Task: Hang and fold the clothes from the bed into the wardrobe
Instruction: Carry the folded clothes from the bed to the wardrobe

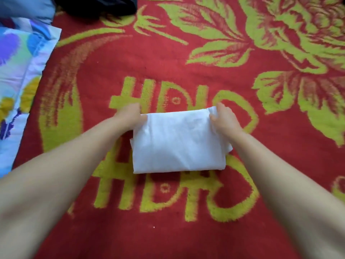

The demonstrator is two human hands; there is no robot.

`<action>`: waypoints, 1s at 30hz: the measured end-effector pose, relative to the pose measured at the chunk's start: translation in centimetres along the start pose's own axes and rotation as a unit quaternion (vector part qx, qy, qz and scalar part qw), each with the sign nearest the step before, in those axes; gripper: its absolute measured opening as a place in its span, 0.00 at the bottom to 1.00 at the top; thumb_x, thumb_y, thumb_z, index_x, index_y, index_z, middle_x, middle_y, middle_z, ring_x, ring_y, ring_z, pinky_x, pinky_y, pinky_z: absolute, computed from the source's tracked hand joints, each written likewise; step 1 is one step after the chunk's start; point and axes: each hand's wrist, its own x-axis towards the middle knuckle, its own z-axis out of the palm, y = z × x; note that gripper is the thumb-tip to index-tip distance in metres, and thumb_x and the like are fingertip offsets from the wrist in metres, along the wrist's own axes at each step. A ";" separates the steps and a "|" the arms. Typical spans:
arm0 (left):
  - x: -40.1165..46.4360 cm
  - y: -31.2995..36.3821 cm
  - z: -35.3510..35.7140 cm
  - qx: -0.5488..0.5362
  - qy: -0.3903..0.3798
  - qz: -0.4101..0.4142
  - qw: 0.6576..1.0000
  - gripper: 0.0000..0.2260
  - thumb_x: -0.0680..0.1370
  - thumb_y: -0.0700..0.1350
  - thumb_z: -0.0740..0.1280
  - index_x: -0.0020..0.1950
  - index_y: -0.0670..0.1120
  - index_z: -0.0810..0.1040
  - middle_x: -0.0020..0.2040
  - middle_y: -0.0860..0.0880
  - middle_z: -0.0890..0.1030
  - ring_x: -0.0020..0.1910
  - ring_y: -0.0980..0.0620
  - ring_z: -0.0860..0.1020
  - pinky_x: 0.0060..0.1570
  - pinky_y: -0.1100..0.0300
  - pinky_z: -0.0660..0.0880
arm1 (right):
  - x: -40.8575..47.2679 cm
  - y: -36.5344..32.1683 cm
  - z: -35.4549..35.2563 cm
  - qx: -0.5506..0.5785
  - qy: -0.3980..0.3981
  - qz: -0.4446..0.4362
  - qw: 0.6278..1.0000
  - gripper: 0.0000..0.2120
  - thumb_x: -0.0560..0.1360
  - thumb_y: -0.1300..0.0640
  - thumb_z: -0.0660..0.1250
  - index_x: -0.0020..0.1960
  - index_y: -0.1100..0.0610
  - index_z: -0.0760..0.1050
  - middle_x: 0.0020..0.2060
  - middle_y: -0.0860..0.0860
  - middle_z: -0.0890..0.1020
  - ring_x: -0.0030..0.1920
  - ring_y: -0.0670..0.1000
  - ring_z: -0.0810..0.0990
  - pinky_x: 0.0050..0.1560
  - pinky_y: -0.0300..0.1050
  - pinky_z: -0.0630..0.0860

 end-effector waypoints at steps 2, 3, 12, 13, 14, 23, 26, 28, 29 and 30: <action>-2.0 1.3 2.7 0.028 0.198 0.069 0.977 0.24 0.80 0.52 0.59 0.74 0.43 0.63 0.73 0.42 0.67 0.72 0.43 0.65 0.71 0.41 0.54 | -1.2 -0.9 2.6 -0.084 0.077 -0.062 0.992 0.25 0.81 0.53 0.55 0.76 0.55 0.57 0.75 0.56 0.61 0.75 0.58 0.56 0.70 0.61 0.57; -3.3 2.6 4.4 0.040 0.241 0.107 0.964 0.26 0.81 0.53 0.55 0.76 0.44 0.59 0.76 0.44 0.62 0.75 0.45 0.60 0.72 0.39 0.47 | -2.3 -1.8 4.1 -0.124 0.092 -0.119 0.981 0.26 0.81 0.52 0.53 0.78 0.53 0.53 0.77 0.54 0.55 0.77 0.56 0.50 0.72 0.65 0.48; -3.7 1.0 12.3 0.015 0.182 0.002 0.983 0.28 0.78 0.58 0.43 0.78 0.50 0.51 0.79 0.51 0.50 0.78 0.48 0.49 0.69 0.34 0.41 | -2.0 5.5 7.1 -0.233 0.044 -0.105 0.966 0.26 0.82 0.47 0.43 0.77 0.47 0.39 0.77 0.43 0.43 0.77 0.48 0.39 0.68 0.70 0.33; -3.7 -0.1 12.5 0.014 0.174 -0.020 0.984 0.28 0.79 0.58 0.43 0.78 0.51 0.49 0.79 0.50 0.49 0.78 0.48 0.48 0.69 0.34 0.41 | -2.1 6.7 6.4 -0.244 0.016 -0.089 0.965 0.26 0.81 0.46 0.41 0.78 0.48 0.40 0.78 0.43 0.44 0.77 0.48 0.40 0.69 0.71 0.36; -3.7 -1.1 12.5 0.012 0.165 -0.041 0.985 0.27 0.81 0.58 0.44 0.79 0.51 0.47 0.79 0.50 0.48 0.78 0.49 0.47 0.69 0.33 0.41 | -2.1 7.5 5.8 -0.261 -0.007 -0.086 0.961 0.27 0.81 0.46 0.39 0.78 0.49 0.40 0.78 0.44 0.44 0.77 0.47 0.39 0.70 0.71 0.37; -11.4 0.9 12.7 0.129 0.202 0.235 0.942 0.40 0.66 0.54 0.72 0.75 0.46 0.61 0.75 0.42 0.62 0.75 0.46 0.61 0.65 0.28 0.56 | -10.6 4.8 6.2 -0.257 -0.016 -0.389 0.884 0.36 0.66 0.51 0.68 0.73 0.56 0.65 0.72 0.58 0.67 0.72 0.61 0.63 0.59 0.78 0.61; -11.4 1.8 13.7 0.152 0.149 0.174 0.962 0.45 0.57 0.50 0.79 0.73 0.47 0.68 0.73 0.42 0.67 0.72 0.42 0.66 0.61 0.26 0.61 | -10.8 4.2 7.7 -0.265 -0.033 -0.326 0.907 0.40 0.61 0.54 0.78 0.71 0.55 0.69 0.71 0.58 0.70 0.70 0.62 0.68 0.58 0.78 0.61; -10.3 2.0 13.4 0.159 0.152 0.148 0.964 0.45 0.59 0.44 0.77 0.74 0.49 0.65 0.75 0.43 0.64 0.74 0.42 0.62 0.62 0.26 0.56 | -9.2 3.3 7.6 -0.272 -0.014 -0.270 0.923 0.37 0.67 0.56 0.74 0.74 0.54 0.66 0.73 0.59 0.66 0.72 0.65 0.64 0.59 0.80 0.57; -9.7 1.9 13.2 0.151 0.155 0.144 0.966 0.44 0.62 0.40 0.74 0.76 0.50 0.62 0.76 0.43 0.61 0.75 0.42 0.59 0.63 0.26 0.53 | -8.3 3.0 7.5 -0.266 -0.011 -0.251 0.930 0.35 0.73 0.58 0.69 0.76 0.52 0.60 0.75 0.57 0.60 0.74 0.66 0.57 0.62 0.79 0.53; -9.2 1.9 12.9 0.138 0.145 0.136 0.970 0.42 0.66 0.37 0.70 0.77 0.52 0.57 0.78 0.45 0.56 0.77 0.42 0.53 0.65 0.27 0.50 | -7.5 2.6 7.4 -0.264 -0.030 -0.233 0.935 0.34 0.77 0.60 0.63 0.78 0.49 0.52 0.78 0.55 0.53 0.76 0.66 0.50 0.65 0.77 0.50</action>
